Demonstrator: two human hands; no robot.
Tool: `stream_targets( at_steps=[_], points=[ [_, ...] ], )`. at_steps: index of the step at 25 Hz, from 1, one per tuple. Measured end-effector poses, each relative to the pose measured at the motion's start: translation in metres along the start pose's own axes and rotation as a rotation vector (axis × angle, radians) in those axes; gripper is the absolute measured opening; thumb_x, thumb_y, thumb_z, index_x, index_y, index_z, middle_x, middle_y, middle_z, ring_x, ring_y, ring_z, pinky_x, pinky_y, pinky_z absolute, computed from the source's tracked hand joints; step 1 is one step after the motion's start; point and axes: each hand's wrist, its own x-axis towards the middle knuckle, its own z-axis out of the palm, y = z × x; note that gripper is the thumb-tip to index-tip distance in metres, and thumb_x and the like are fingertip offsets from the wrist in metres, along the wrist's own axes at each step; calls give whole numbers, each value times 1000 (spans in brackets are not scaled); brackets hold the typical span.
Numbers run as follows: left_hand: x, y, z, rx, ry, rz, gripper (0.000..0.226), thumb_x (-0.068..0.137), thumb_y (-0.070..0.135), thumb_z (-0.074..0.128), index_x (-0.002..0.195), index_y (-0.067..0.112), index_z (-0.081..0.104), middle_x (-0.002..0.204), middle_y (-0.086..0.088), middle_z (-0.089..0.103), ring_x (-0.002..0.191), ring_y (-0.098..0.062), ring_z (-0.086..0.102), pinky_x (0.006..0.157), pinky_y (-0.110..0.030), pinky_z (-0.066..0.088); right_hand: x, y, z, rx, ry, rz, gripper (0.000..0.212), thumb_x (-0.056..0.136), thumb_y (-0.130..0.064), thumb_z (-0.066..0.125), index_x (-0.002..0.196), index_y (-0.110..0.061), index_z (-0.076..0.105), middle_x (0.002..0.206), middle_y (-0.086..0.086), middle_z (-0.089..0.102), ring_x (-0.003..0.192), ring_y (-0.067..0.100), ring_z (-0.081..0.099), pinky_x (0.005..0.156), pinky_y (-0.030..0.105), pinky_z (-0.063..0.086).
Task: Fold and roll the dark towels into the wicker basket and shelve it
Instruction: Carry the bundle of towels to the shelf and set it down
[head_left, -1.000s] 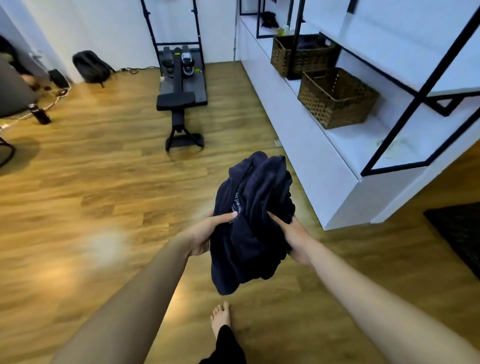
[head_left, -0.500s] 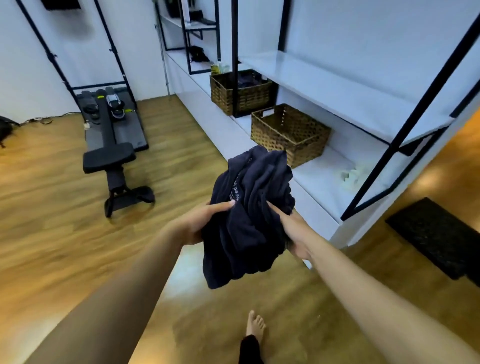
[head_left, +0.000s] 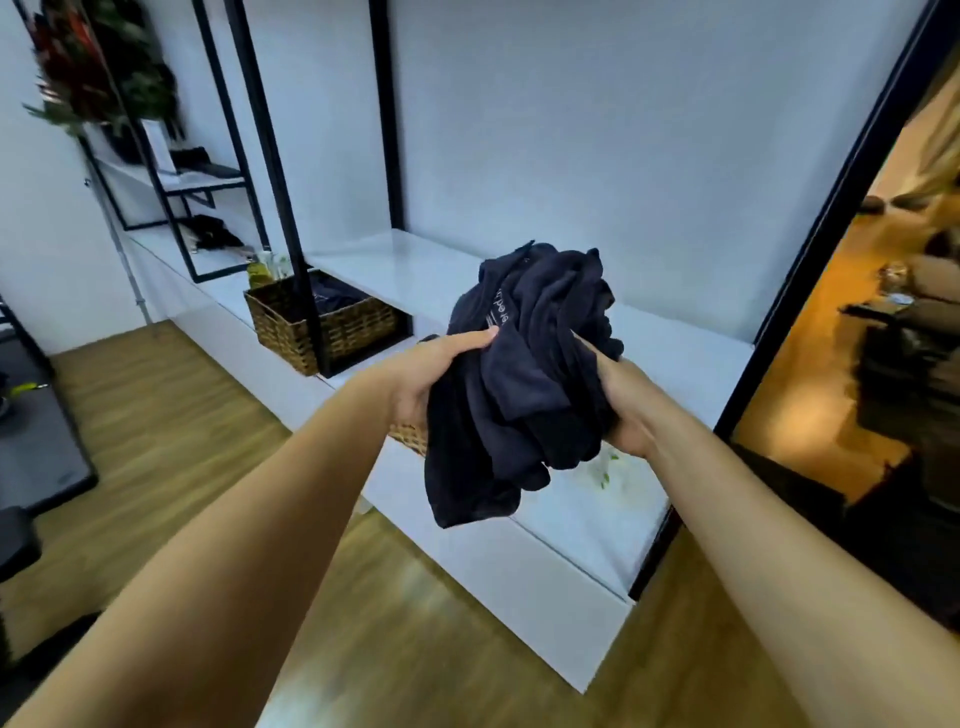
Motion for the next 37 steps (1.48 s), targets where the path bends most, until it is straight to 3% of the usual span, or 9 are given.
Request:
stream_targets(
  at_steps=[7,16,19,22,27,29,32,34,37],
  points=[
    [150,84,-4,142,-293,27,57,87,60,67,125,18,70,117,-6,75,108,-24,71,93,-38,55,85,-46,-43,40,301,-16,73,67,-64,84,124,-20,67,111,4,76,100,25,74,86,39,57],
    [291,115,25,258,-611,-57,58,85,61,70,125,20,70,119,-4,74,110,-22,71,102,-41,52,140,-47,-98,169,586,45,54,81,-61,74,122,-25,71,116,6,75,105,29,72,96,47,55],
    [333,102,50,305,-592,-70,68,77,68,74,126,20,69,115,-3,75,107,-23,72,99,-42,54,159,-34,-127,177,701,95,58,79,-66,71,123,-29,70,119,8,73,103,31,72,95,51,55],
    [364,92,71,359,-476,-59,74,75,71,74,124,16,66,112,-5,74,101,-25,72,94,-43,57,175,-26,-143,232,731,163,76,68,-81,68,128,-34,65,123,7,72,107,32,71,95,54,55],
    [408,103,80,349,-484,-86,82,73,76,70,130,16,64,111,-3,76,99,-25,73,93,-43,59,205,-23,-175,182,785,206,106,45,-95,67,136,-41,55,133,2,66,115,33,66,98,59,50],
    [407,107,82,457,-425,-3,87,75,81,62,139,22,56,127,-1,69,109,-24,69,96,-44,56,197,-32,-172,-13,870,237,113,51,-99,55,147,-40,42,148,1,53,131,33,54,108,58,41],
    [405,114,70,630,-292,432,96,76,82,58,156,42,23,164,7,25,147,-19,33,116,-44,34,188,-41,-168,-451,1011,117,102,78,-89,41,160,-35,12,168,-4,12,154,22,15,122,48,18],
    [403,113,59,648,-426,654,88,82,72,63,155,51,19,166,17,15,151,-4,17,123,-37,21,193,-38,-162,-608,959,49,104,73,-92,46,157,-45,10,168,-8,8,154,19,11,122,49,19],
    [406,87,62,842,-659,746,82,90,57,66,156,49,19,166,20,14,151,1,13,126,-39,18,215,-11,-163,-746,848,96,110,61,-97,54,153,-53,12,165,-9,21,152,33,18,119,57,25]
  ],
)
